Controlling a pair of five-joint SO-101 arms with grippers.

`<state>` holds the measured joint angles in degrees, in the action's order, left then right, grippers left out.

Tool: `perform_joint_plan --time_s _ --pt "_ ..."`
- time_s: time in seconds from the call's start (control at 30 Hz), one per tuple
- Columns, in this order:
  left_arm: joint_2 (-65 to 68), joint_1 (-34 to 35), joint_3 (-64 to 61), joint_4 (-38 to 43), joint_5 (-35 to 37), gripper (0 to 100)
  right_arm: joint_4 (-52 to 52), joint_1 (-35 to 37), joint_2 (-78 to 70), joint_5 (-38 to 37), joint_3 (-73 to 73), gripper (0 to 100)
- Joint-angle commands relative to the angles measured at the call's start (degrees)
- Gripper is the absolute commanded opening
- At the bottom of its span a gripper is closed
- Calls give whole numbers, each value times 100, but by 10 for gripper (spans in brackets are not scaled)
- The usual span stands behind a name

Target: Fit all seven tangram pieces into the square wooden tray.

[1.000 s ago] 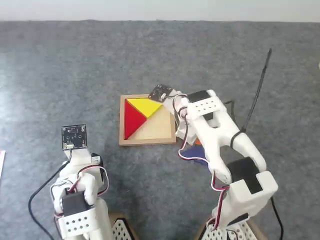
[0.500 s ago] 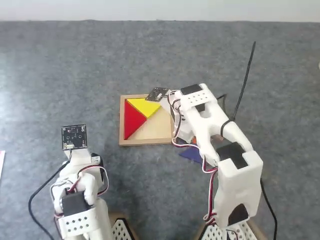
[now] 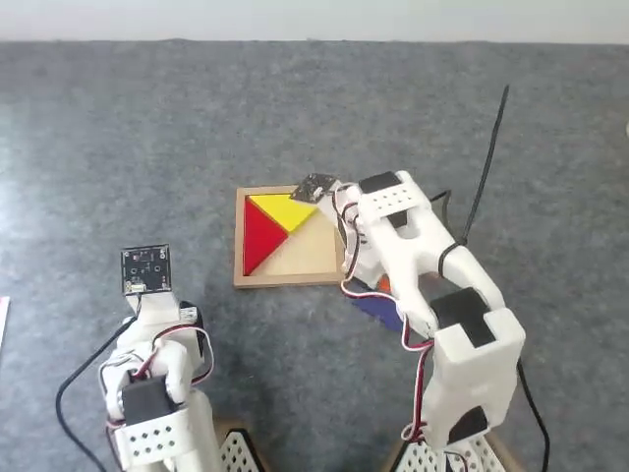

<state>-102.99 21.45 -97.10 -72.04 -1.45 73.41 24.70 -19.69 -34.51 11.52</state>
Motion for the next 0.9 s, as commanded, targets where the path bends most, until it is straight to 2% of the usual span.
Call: perform_joint_plan --time_s 0.0,0.17,0.27,0.6,0.73,0.87 --pt "-105 35 66 -18 -9 80 -4 57 295 149 35 101" --pt "-105 35 66 -18 -9 80 -13 57 532 176 -18 100" --pt "-105 35 66 -18 -9 80 -48 57 1024 466 -53 87" --pt "-105 35 66 -18 -9 80 -48 444 1710 2084 -958 70" --pt "-105 35 66 -18 -9 80 -497 1007 1692 2963 -1037 70" --pt "-105 35 66 -18 -9 80 -1015 1341 1727 3033 -1196 69"
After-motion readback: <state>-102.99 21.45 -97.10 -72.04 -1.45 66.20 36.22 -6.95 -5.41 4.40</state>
